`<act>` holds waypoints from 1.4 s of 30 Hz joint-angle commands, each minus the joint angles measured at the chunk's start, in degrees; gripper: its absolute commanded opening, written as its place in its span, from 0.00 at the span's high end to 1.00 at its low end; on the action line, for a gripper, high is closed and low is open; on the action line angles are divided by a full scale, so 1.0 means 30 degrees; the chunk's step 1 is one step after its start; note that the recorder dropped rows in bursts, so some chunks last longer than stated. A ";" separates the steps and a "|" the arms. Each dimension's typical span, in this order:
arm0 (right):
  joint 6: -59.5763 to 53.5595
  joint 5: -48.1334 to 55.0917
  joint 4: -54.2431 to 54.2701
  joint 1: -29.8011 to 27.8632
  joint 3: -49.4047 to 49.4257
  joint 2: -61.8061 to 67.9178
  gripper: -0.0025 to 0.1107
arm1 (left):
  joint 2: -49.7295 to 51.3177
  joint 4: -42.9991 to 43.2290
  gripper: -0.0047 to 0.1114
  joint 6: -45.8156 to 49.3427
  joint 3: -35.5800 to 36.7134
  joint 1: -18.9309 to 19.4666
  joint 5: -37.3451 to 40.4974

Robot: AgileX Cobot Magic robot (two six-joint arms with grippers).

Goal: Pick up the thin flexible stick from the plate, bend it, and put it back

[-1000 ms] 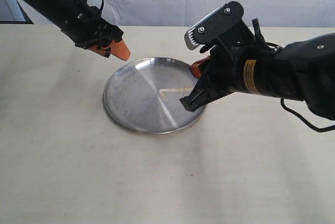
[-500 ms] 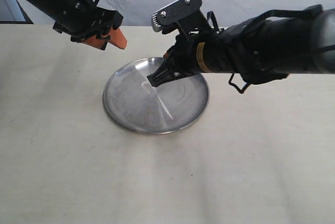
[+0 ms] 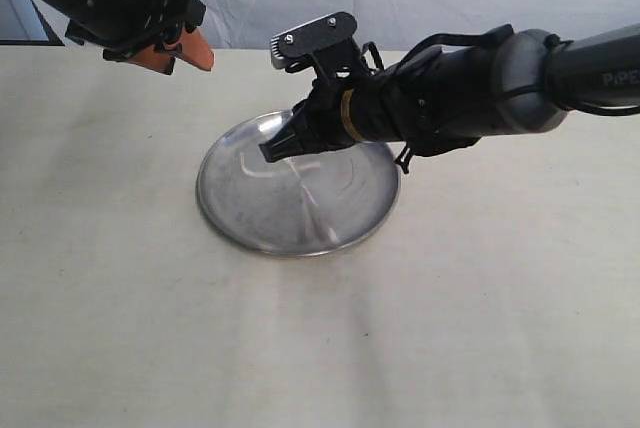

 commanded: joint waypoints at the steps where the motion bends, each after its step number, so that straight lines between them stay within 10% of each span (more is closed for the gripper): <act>1: 0.0047 0.0959 0.0648 0.0012 -0.0136 0.0029 0.59 | -0.0198 0.0043 0.49 -0.0100 -0.0092 0.0068 -0.0043; 9: 0.0047 0.2220 0.1085 0.0012 -0.0136 -0.1160 0.60 | -0.0198 0.0369 0.49 -0.0059 -0.0092 0.0197 -0.0684; 14: -0.0539 0.3011 0.2268 0.0012 0.0181 -0.3574 0.99 | -0.0243 -0.0411 0.69 0.0296 -0.0092 0.0437 -0.0728; 18: -0.1129 0.3068 0.2396 0.0012 0.1409 -0.5390 0.98 | -0.0941 -0.0861 0.96 0.1505 0.0510 0.0437 -0.0613; 42: -0.4571 0.3429 0.9285 0.0650 1.1262 -1.7407 0.99 | -2.1576 -0.6152 0.96 0.9739 1.5346 -0.1905 -1.0294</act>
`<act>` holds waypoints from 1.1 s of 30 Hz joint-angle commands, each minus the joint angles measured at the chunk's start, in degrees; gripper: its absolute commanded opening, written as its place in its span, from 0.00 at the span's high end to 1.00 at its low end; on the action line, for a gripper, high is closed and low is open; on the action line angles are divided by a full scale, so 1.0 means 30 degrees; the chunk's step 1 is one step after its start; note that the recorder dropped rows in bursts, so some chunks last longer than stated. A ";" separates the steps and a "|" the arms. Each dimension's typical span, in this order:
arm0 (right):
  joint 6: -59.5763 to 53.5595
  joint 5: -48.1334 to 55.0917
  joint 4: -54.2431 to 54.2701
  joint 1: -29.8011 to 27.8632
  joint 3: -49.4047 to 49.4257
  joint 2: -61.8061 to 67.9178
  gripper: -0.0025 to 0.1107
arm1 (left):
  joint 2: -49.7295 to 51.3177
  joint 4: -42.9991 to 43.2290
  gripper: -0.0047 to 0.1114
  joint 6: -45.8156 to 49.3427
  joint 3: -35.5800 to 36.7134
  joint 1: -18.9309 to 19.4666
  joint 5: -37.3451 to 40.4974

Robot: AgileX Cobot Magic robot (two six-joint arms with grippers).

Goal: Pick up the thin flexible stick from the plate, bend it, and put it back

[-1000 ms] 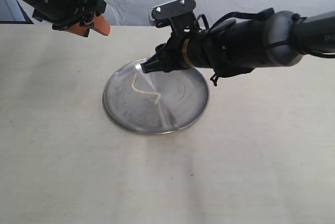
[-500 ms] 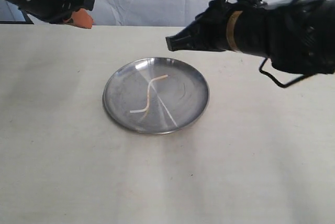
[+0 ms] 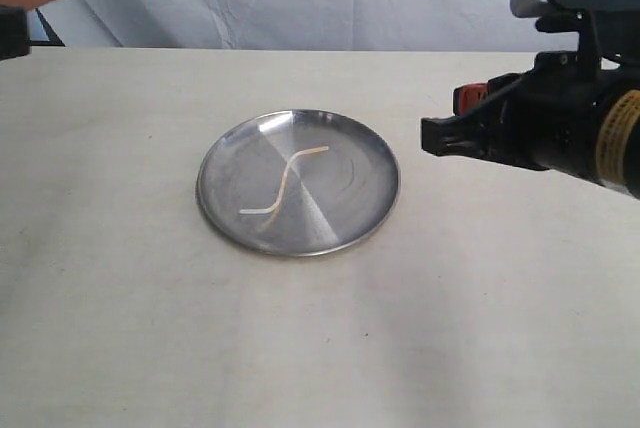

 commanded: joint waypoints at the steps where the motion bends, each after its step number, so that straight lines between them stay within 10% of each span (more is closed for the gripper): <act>1: -0.0385 0.0329 0.0519 0.0274 0.0924 -0.1369 0.99 | -0.2393 -0.0083 0.96 0.0051 0.1831 -0.0103 -0.0846; 20: -0.0534 0.5252 -0.0079 0.0080 0.1028 -0.4129 0.99 | -0.2972 0.0364 0.96 0.0087 0.1949 -0.0103 0.0011; 33: -0.2591 -0.0885 0.4974 -0.9117 0.5372 -1.5014 0.99 | -0.2972 0.0364 0.96 0.0087 0.1949 -0.0103 -0.0109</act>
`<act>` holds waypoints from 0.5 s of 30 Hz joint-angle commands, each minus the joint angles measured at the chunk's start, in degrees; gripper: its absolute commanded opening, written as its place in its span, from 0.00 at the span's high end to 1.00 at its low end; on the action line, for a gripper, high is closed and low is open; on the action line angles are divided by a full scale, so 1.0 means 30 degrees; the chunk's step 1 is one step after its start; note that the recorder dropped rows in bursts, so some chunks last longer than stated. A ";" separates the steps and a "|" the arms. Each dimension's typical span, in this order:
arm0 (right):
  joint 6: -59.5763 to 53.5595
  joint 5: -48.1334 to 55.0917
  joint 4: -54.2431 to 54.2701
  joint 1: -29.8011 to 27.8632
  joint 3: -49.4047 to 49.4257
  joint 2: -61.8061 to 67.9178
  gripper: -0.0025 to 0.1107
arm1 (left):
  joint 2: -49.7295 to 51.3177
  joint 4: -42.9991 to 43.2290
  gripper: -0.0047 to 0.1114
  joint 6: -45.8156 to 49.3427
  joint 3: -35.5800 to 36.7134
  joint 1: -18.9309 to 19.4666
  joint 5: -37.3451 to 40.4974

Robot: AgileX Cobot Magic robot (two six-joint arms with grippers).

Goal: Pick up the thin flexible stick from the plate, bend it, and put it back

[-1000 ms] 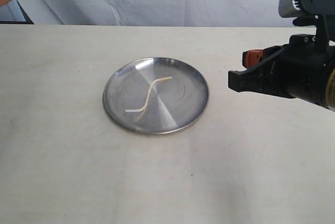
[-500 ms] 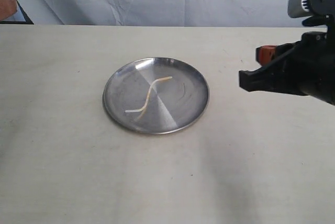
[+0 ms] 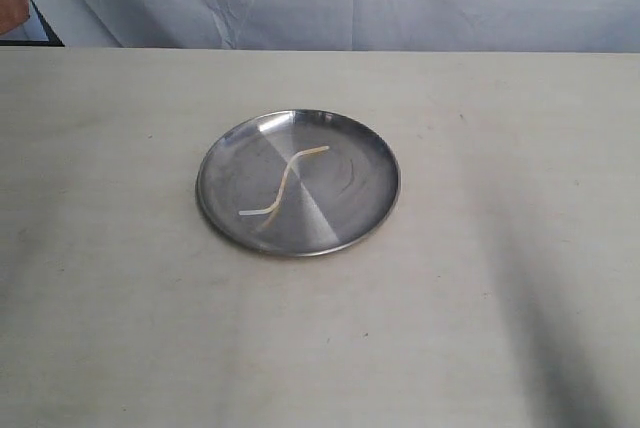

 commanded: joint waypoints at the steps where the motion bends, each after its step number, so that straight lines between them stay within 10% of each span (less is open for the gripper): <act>1: -0.0573 -0.1438 0.0142 -0.1070 0.1619 -0.2969 0.99 | -0.0124 0.0006 0.96 0.0012 0.0081 -0.0057 -0.0233; 6: -0.1929 -0.1800 0.1135 -0.1070 0.2722 -0.4045 0.99 | -0.0124 0.0006 0.96 0.0012 0.0081 -0.0057 -0.0233; 15: -1.9688 0.0226 1.5557 -0.1099 0.3171 -0.4181 0.99 | -0.0124 0.0006 0.96 0.0012 0.0081 -0.0057 -0.0233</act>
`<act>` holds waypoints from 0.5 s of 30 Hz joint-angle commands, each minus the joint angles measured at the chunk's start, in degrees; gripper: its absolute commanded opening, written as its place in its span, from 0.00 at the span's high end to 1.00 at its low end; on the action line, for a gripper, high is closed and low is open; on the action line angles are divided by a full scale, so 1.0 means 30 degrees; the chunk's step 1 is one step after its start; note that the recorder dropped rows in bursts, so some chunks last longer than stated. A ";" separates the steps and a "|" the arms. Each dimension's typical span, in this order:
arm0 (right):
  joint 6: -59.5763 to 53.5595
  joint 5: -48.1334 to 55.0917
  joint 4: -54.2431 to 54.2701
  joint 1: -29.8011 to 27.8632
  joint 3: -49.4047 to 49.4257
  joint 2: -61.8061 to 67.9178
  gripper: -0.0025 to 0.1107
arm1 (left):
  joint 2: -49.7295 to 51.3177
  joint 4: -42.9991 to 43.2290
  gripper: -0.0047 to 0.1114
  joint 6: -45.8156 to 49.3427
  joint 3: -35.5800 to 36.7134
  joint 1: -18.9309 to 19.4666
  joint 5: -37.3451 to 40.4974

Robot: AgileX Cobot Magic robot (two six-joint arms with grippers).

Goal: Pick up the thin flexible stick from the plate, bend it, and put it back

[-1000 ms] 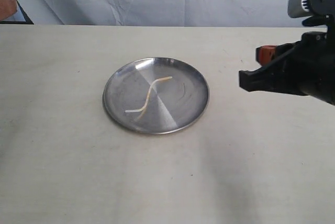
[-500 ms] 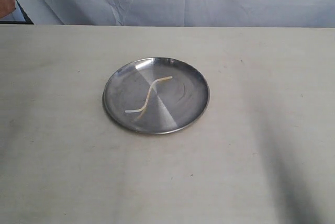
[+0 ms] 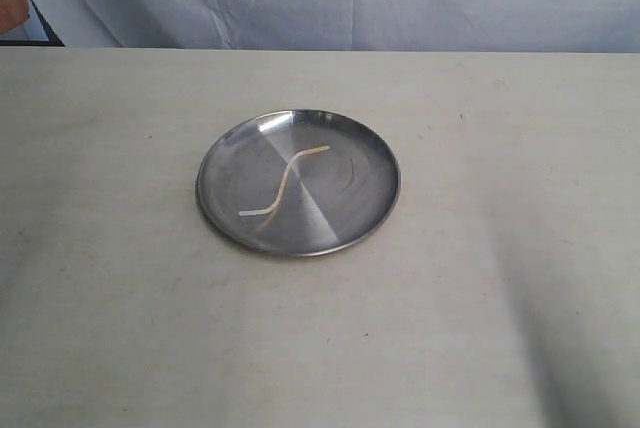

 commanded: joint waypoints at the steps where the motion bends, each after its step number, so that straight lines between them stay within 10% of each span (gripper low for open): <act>1: -0.4418 0.0642 0.2870 -0.0086 0.0181 -0.0073 0.99 | -0.0124 -0.0024 0.96 0.0012 0.0081 -0.0057 -0.0186; 15: -0.9445 0.0956 0.5523 -0.0086 0.3279 -0.1476 0.99 | -0.0124 -0.0024 0.96 0.0012 0.0081 -0.0057 -0.0186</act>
